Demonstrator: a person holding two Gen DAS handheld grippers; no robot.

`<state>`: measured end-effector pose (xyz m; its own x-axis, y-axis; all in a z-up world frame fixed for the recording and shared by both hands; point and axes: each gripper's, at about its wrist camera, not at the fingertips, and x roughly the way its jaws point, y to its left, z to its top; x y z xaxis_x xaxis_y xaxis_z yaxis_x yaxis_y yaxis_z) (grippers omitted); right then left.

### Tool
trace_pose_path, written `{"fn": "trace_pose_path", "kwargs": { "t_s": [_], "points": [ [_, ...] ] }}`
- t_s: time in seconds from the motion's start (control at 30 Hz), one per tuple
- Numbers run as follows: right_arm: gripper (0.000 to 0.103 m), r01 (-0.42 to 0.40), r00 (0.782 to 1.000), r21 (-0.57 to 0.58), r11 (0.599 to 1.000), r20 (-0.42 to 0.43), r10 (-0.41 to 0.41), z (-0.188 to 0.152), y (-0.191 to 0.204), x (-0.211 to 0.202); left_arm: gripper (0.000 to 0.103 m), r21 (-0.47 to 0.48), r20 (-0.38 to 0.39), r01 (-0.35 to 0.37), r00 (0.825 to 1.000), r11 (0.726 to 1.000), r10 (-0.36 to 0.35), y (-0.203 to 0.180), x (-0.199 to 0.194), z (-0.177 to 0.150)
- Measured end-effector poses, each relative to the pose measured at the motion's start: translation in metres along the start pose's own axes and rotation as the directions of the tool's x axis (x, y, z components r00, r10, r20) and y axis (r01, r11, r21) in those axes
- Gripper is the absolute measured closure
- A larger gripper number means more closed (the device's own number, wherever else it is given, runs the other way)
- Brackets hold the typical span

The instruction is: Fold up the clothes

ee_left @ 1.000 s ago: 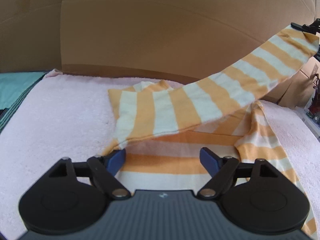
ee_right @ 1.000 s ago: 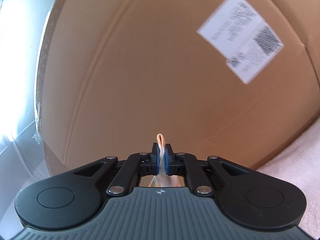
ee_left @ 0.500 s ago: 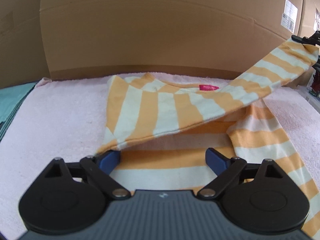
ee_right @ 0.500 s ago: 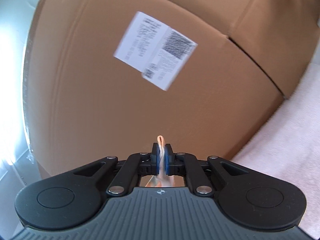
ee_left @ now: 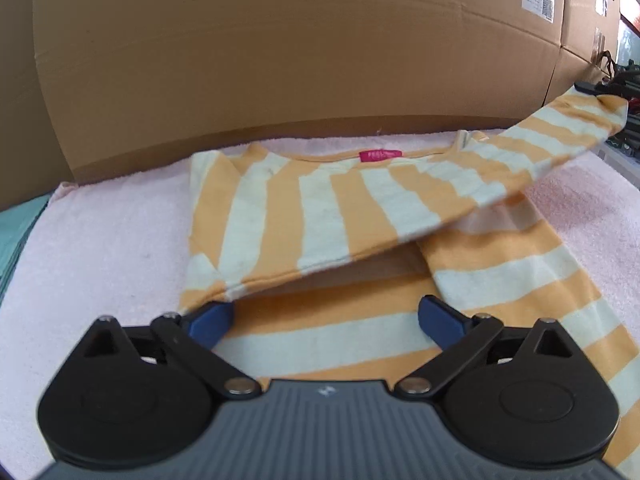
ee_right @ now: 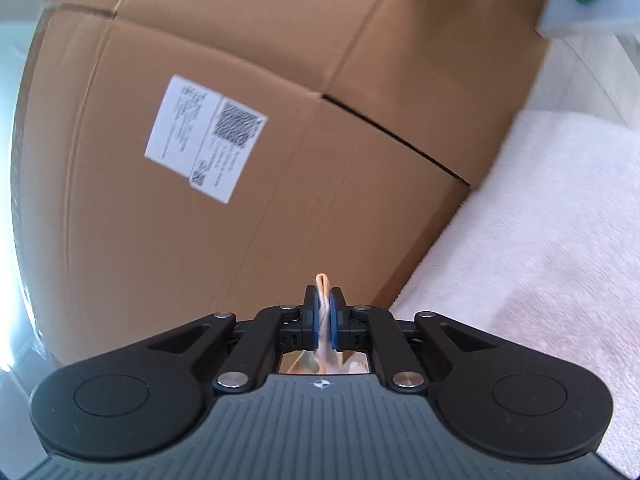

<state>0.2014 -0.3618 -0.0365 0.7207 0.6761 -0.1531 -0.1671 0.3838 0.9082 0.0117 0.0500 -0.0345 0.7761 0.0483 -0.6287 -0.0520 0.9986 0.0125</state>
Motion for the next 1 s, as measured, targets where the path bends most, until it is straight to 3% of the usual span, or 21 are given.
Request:
{"fn": "trace_pose_path", "kwargs": {
  "t_s": [0.17,0.27,0.5,0.63,0.7,0.73,0.8,0.87,0.97,1.0],
  "points": [
    [0.097,0.051,0.999,0.022,0.998,-0.003,-0.051,-0.006,-0.039,-0.001,0.001,0.04,0.01,0.004,1.0,0.999,-0.004,-0.01,-0.003,-0.001],
    [0.097,0.053,0.998,0.131,0.99,-0.025,-0.05,-0.006,-0.051,0.009,0.001,0.05,0.007,0.016,1.0,0.999,-0.016,-0.012,-0.003,-0.004],
    [0.097,-0.014,0.994,0.089,0.996,0.108,0.004,-0.006,-0.044,-0.014,0.001,0.062,0.012,0.015,1.0,0.998,-0.016,-0.017,-0.006,-0.007],
    [0.097,0.09,0.989,0.095,0.991,0.11,-0.1,-0.004,-0.049,-0.012,0.001,0.06,0.013,0.015,1.0,0.998,-0.015,-0.019,-0.007,-0.006],
    [0.091,0.111,0.99,0.09,0.99,0.081,-0.119,-0.005,-0.049,-0.009,0.001,0.057,0.006,0.021,1.0,0.998,-0.021,-0.019,-0.006,-0.007],
    [0.087,0.133,0.988,0.076,0.988,0.069,-0.139,-0.005,-0.047,-0.008,0.001,0.05,0.002,0.027,1.0,0.998,-0.027,-0.018,-0.006,-0.007],
    [0.069,0.244,0.968,-0.021,0.97,0.06,-0.243,-0.009,-0.033,-0.007,0.001,0.034,-0.005,0.041,0.999,0.999,-0.041,-0.015,-0.006,-0.006],
    [0.069,0.332,0.943,-0.144,0.932,0.03,-0.331,-0.015,-0.021,-0.004,0.001,0.018,-0.01,0.051,0.999,0.999,-0.051,-0.012,-0.005,-0.005],
    [0.068,0.301,0.942,-0.282,0.911,-0.062,-0.331,-0.025,-0.009,0.011,0.001,0.023,-0.01,0.052,0.999,0.998,-0.052,-0.013,-0.004,-0.006],
    [0.064,0.291,0.938,-0.358,0.887,-0.076,-0.339,-0.029,-0.002,0.018,0.001,0.023,-0.01,0.053,0.999,0.998,-0.053,-0.013,-0.004,-0.005]
  ]
}}
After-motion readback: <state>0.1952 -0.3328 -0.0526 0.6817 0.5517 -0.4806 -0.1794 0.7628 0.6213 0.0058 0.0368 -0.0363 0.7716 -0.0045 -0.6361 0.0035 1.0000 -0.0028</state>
